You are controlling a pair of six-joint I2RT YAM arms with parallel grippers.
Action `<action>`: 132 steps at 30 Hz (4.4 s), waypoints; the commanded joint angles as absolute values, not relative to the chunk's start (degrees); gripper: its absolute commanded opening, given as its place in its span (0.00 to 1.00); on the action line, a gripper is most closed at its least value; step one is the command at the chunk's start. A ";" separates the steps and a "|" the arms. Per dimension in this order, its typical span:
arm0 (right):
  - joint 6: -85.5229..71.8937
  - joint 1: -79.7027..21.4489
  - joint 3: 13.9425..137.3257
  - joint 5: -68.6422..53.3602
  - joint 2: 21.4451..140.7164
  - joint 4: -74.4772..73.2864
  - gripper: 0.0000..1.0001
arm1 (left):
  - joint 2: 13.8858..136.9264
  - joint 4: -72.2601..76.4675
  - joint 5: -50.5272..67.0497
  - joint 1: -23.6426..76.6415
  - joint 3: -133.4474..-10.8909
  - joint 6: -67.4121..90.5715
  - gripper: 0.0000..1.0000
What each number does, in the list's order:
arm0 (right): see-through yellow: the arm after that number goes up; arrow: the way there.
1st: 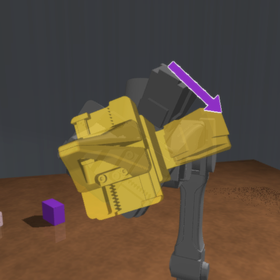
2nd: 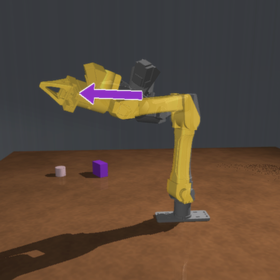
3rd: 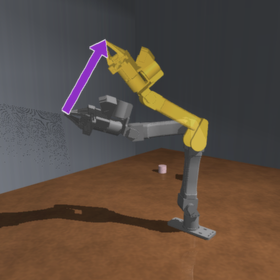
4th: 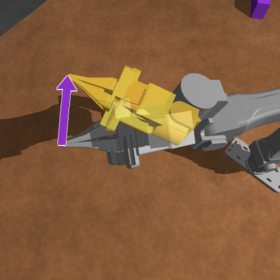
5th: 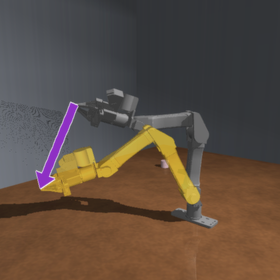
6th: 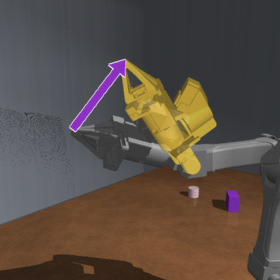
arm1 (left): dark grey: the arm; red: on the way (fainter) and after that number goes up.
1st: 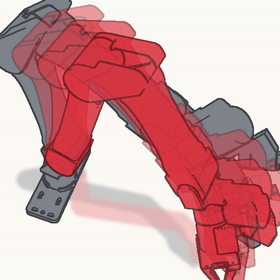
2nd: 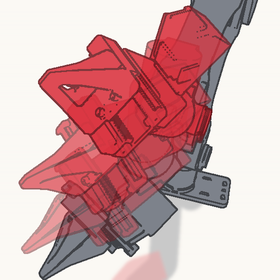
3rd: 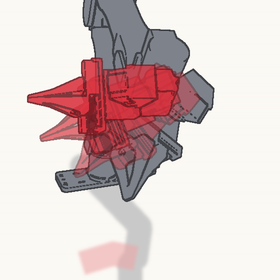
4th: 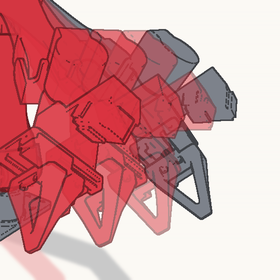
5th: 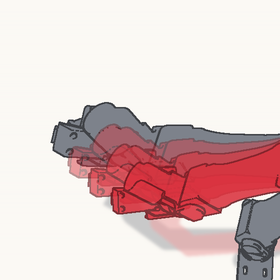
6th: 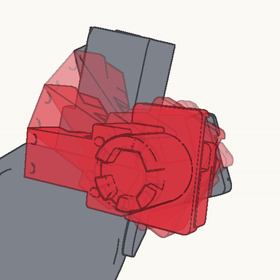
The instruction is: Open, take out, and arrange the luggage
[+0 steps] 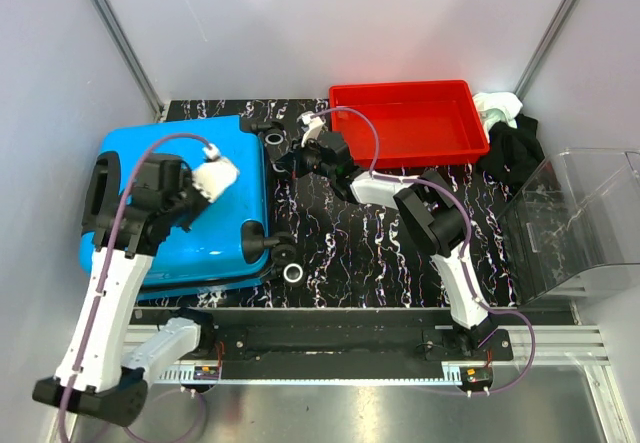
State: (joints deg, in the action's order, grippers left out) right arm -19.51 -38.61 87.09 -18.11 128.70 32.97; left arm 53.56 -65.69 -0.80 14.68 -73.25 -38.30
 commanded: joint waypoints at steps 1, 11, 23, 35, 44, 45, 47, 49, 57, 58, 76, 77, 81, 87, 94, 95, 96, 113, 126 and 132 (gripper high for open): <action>-16.88 -36.74 86.92 -15.55 128.93 32.08 0.00 | 48.61 -58.98 -13.09 1.28 -70.14 -34.89 0.04; -16.44 -36.74 89.21 -16.52 130.69 31.38 0.00 | 48.16 -53.98 -3.18 -39.43 -65.22 -42.36 0.05; -13.45 -36.74 89.12 -16.44 128.67 29.71 0.00 | 49.75 -49.93 5.54 -64.34 -50.57 -51.15 0.01; -12.83 -36.65 86.58 -13.27 126.65 29.71 0.00 | 64.50 -44.30 8.45 -51.45 -51.59 -36.58 0.00; -14.50 -36.56 84.46 -12.83 126.56 31.20 0.00 | 77.77 -37.45 -1.48 -38.33 -64.32 -28.57 0.00; -14.50 -36.56 84.38 -12.66 126.74 31.20 0.00 | 80.31 -36.22 -2.71 -37.02 -65.47 -28.13 0.00; -14.59 -36.56 84.55 -12.48 126.83 31.03 0.00 | 83.31 -35.51 -5.70 -32.89 -69.77 -27.07 0.00; -14.59 -36.56 84.99 -12.13 127.09 30.50 0.00 | 86.81 -35.33 -9.12 -28.59 -73.80 -27.16 0.00; -13.97 -36.39 87.45 -11.87 127.79 28.92 0.00 | 86.23 -34.98 -16.87 -18.82 -74.72 -28.48 0.09; -13.97 -36.47 87.80 -12.04 127.97 28.83 0.00 | 85.44 -34.81 -16.09 -18.37 -73.49 -29.00 0.17; -13.62 -36.47 88.33 -12.04 128.23 27.86 0.00 | 56.43 -50.34 7.11 6.40 -62.12 -35.86 0.42; -13.62 -36.47 88.24 -11.95 128.32 27.77 0.00 | 56.69 -51.67 8.16 7.72 -63.10 -35.69 0.41; -12.92 -36.47 88.07 -11.34 128.58 27.51 0.00 | 61.68 -55.10 6.79 20.51 -70.12 -31.12 0.35; -12.39 -36.47 87.63 -10.55 128.32 26.72 0.00 | 75.83 -57.13 -1.47 38.22 -83.57 -26.73 0.31; -12.31 -36.47 87.28 -9.93 128.32 26.46 0.00 | 90.87 -56.17 -10.97 42.10 -90.79 -26.36 0.26; -12.30 -36.47 87.19 -9.84 128.32 26.37 0.00 | 92.10 -55.73 -13.34 42.10 -90.79 -26.63 0.25; -12.30 -36.39 87.19 -9.84 128.23 26.45 0.00 | 93.41 -55.11 -14.06 42.01 -90.44 -27.07 0.25; -16.43 -36.47 82.01 -11.25 124.37 28.21 0.00 | 79.57 -60.64 -13.28 38.06 -65.76 -38.67 0.18; -22.67 -38.23 69.44 -13.62 118.57 35.94 0.00 | 56.79 -73.48 -9.85 29.72 -48.96 -53.78 0.17; -25.13 -38.67 67.59 -14.24 119.44 39.90 0.00 | 61.94 -71.11 -0.28 26.54 -65.09 -49.85 0.29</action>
State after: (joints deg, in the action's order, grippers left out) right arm -23.18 -40.03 68.66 -16.97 119.83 39.42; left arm 58.74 -67.99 -5.13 27.55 -52.88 -51.44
